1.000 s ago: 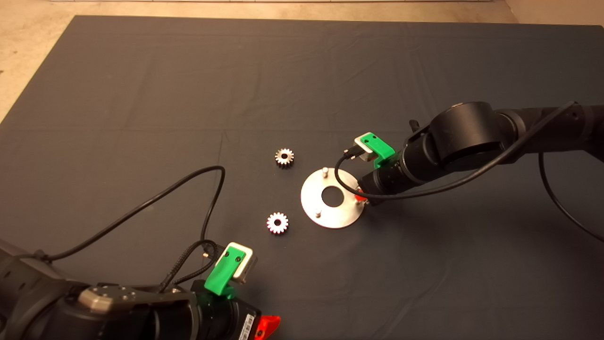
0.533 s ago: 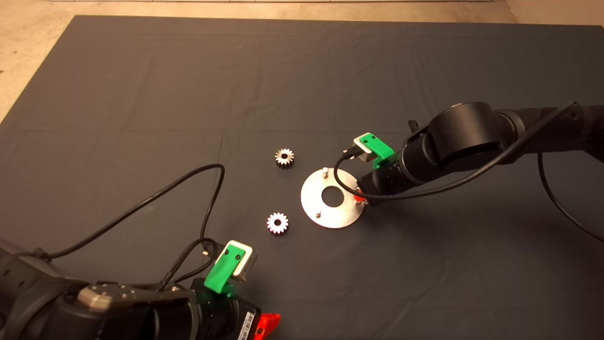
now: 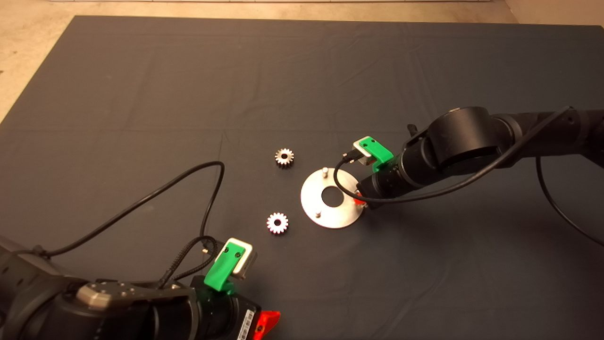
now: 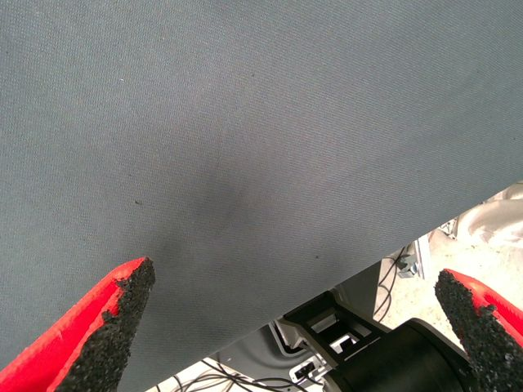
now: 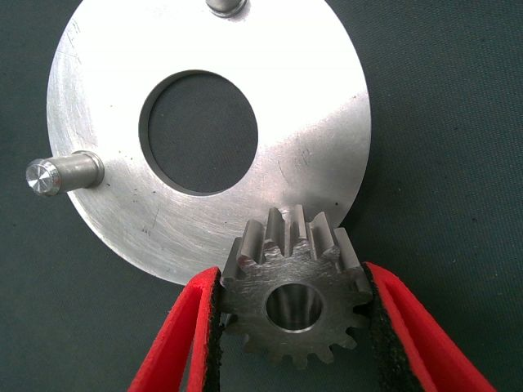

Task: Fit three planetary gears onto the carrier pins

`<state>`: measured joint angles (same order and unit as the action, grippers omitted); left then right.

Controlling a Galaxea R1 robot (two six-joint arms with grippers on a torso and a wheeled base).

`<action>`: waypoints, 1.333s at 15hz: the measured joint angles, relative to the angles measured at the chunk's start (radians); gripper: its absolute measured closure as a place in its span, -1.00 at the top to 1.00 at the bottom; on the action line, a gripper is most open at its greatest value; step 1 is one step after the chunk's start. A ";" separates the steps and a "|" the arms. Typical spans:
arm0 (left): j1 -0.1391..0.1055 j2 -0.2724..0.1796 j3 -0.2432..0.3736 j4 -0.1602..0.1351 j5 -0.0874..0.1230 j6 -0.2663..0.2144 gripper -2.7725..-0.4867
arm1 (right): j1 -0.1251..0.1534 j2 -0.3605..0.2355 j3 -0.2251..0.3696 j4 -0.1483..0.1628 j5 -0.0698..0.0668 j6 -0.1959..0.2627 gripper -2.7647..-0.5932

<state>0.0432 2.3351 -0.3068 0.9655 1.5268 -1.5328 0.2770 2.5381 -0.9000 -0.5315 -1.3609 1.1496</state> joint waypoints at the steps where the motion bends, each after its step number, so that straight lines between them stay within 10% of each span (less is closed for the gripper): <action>1: 0.000 0.000 0.000 0.000 0.000 0.000 0.75 | 0.000 0.000 0.000 0.000 0.000 0.000 -0.63; 20: -0.005 0.005 0.000 0.000 0.000 -0.015 0.75 | -0.008 0.006 -0.011 -0.016 0.013 0.000 -0.62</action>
<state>0.0379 2.3404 -0.3068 0.9655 1.5268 -1.5474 0.2687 2.5438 -0.9111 -0.5470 -1.3479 1.1496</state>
